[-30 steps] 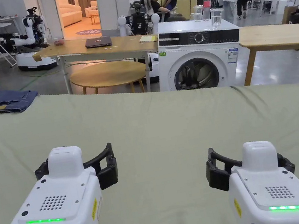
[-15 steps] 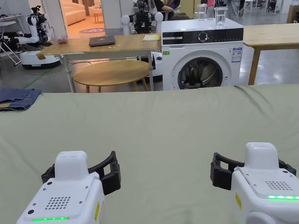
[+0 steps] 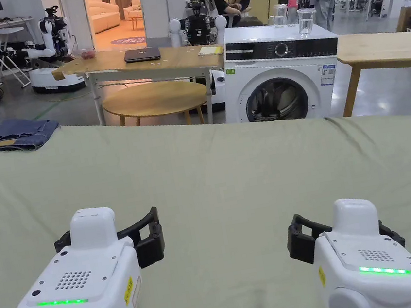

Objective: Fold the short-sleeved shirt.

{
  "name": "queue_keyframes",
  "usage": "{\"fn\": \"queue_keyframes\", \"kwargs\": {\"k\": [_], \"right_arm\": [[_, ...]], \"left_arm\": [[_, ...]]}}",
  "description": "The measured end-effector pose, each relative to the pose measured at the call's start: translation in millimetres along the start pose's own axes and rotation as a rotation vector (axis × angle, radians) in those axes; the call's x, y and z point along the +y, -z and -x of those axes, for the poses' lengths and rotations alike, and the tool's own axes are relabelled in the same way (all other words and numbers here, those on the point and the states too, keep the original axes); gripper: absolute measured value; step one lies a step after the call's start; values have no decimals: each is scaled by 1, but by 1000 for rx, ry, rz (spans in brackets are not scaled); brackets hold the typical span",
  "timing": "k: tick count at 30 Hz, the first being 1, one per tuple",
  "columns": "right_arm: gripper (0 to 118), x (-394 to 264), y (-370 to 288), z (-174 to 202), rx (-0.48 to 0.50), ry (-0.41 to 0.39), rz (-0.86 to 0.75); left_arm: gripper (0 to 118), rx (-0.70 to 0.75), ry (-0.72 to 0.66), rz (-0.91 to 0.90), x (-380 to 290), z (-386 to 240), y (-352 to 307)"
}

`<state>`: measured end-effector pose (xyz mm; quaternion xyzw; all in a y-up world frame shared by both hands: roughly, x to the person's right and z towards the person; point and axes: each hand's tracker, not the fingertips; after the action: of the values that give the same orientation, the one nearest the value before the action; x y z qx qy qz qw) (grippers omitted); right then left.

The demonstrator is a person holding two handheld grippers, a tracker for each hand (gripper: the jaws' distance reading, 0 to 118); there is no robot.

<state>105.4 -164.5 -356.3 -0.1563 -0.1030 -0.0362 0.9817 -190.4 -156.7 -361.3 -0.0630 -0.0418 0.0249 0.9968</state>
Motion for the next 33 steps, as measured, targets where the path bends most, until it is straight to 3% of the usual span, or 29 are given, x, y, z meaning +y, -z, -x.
{"fn": "queue_keyframes", "kwargs": {"k": [19, 33], "right_arm": [[100, 13, -11, -7, 15, 39, -35], [100, 14, -8, -4, -11, -10, -66]], "left_arm": [[89, 10, 29, -8, 1, -3, 0], [89, 28, 40, 13, 0, -2, 1]]}}
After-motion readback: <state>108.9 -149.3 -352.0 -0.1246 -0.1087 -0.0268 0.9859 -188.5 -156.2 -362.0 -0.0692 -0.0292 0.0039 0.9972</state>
